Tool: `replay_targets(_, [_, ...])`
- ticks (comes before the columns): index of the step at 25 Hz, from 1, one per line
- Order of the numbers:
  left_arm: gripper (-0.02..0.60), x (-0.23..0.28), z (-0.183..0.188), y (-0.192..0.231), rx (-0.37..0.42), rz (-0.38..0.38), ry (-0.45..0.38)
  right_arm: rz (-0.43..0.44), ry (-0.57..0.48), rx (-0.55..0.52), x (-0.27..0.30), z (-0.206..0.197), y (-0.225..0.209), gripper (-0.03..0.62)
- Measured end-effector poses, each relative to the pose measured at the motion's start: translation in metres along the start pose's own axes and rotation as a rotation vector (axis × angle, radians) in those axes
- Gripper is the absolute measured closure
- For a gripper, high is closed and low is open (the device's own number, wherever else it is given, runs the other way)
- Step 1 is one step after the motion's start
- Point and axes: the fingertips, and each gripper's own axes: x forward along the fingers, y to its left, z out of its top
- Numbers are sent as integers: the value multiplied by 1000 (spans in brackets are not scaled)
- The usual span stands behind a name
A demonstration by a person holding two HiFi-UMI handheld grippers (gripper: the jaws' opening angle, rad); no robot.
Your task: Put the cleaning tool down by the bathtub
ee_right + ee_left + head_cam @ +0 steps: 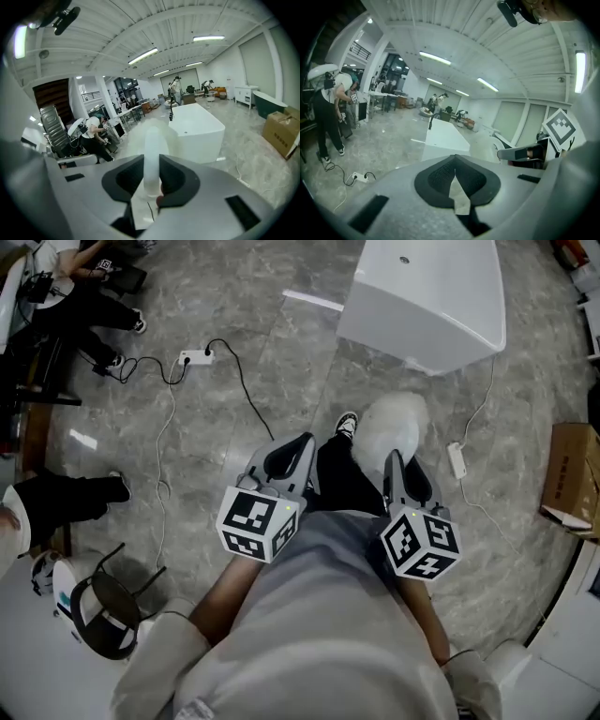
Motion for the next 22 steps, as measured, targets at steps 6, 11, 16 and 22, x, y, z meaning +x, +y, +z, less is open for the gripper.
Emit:
replay_targets(6, [574,33,21,20,6,42,8,16,-12,39,46,26,-21,509])
replay_targets(11, [574,63,46,39,1,52,27,17,1,71,85,52,-32,508])
replay_targets(16, [574,109,69,55,-17,63,43,9,9,92,128,82,-56,508])
replay_targets(22, [574,168,90,64,-17,59,84,7,46,110,174,115,-84,508])
